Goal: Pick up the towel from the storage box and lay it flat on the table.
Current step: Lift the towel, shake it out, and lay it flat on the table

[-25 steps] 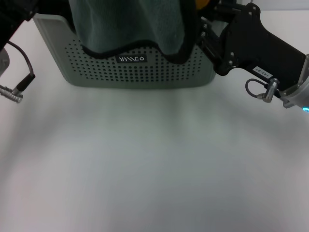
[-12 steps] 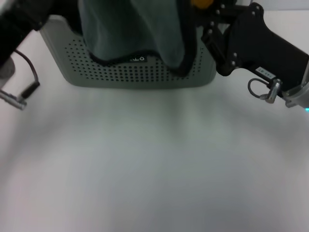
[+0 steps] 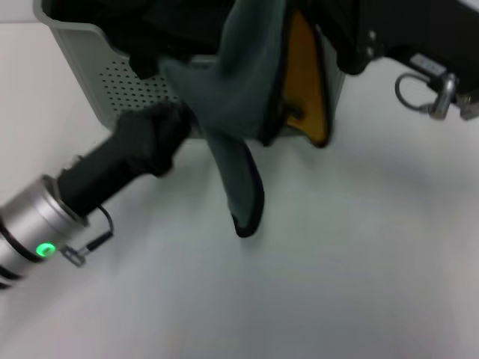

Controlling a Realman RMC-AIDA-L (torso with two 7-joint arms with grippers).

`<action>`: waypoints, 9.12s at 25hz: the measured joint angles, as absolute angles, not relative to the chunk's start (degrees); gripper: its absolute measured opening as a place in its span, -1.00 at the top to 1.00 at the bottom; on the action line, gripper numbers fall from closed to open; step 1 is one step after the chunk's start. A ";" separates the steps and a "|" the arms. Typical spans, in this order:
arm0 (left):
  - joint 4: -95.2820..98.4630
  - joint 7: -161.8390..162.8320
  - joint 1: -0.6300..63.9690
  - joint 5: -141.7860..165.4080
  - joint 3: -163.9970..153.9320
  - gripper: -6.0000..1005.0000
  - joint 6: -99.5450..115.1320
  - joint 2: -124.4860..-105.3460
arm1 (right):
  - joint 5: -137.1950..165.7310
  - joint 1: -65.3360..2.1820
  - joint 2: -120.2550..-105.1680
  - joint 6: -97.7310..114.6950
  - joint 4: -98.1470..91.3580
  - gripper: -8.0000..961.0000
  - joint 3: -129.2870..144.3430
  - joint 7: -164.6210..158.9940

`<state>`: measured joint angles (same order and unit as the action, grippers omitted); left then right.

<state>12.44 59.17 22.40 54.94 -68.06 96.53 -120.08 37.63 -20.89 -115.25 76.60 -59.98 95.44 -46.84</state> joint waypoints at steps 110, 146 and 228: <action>5.04 39.44 21.87 39.97 -84.63 -0.38 102.09 -120.76 | 47.45 -37.73 -116.16 51.18 -74.27 0.94 94.26 -54.14; 4.31 40.63 22.88 35.72 -85.04 -0.36 98.96 -120.76 | 46.56 -37.75 -116.19 51.07 -75.39 0.93 95.28 -54.23; 49.35 95.01 8.07 52.90 -75.25 0.93 116.66 -109.31 | 92.79 -19.66 -114.67 101.45 -106.12 0.92 70.28 -132.79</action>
<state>49.35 95.01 8.07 52.89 -75.25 116.66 -109.31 92.79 -19.66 -114.67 101.45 -106.12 70.28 -132.79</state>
